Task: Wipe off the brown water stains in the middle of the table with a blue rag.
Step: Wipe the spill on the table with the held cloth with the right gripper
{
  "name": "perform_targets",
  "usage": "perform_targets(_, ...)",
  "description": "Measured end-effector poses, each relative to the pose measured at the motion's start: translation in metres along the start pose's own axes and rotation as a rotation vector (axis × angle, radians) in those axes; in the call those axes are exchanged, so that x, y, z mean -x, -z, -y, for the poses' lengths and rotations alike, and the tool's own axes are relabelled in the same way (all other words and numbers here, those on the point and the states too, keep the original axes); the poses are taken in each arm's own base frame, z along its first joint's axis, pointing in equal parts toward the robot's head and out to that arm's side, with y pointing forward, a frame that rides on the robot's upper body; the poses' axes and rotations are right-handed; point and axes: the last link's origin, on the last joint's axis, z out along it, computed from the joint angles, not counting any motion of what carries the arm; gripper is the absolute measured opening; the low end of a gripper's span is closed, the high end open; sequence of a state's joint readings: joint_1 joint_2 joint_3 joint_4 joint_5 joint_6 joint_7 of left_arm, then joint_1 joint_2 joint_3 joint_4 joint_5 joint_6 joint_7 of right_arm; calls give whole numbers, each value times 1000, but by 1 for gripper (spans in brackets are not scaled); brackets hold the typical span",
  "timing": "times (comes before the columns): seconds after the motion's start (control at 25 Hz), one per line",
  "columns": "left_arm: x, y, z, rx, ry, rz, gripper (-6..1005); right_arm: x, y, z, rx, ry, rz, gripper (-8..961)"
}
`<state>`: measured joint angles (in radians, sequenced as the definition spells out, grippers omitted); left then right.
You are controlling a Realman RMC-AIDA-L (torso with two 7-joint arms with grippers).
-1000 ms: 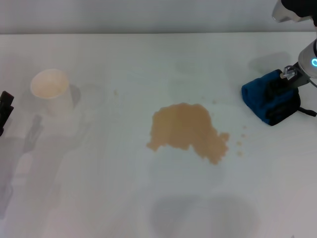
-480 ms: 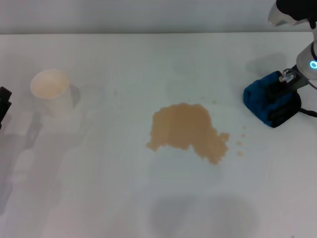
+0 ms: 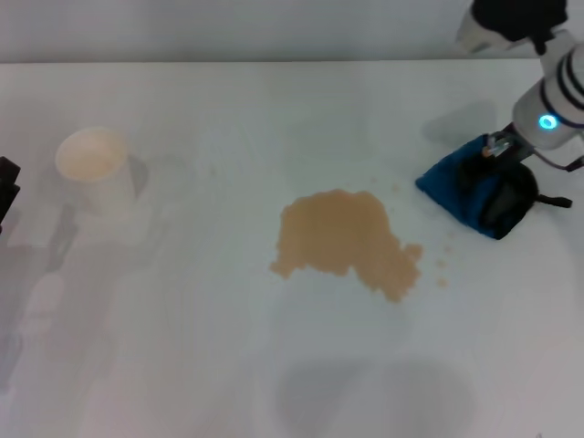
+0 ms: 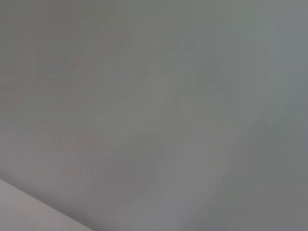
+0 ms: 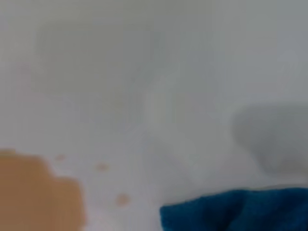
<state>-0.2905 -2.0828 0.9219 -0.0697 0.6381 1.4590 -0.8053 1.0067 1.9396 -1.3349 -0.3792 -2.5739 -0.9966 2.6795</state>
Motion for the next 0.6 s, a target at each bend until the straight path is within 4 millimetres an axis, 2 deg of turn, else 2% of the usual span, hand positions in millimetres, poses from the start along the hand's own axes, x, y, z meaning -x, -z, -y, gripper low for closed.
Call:
perform_targets(0.2, -2, -2, 0, 6, -8, -5, 894, 3, -6, -21, 23, 63, 3, 49)
perform_targets(0.4, -3, -3, 0, 10, -12, -6, 894, 2, -8, -26, 27, 74, 2, 48)
perform_targets(0.6, -5, -4, 0, 15, -19, -9, 894, 0, -9, -42, 67, 113, -13, 47)
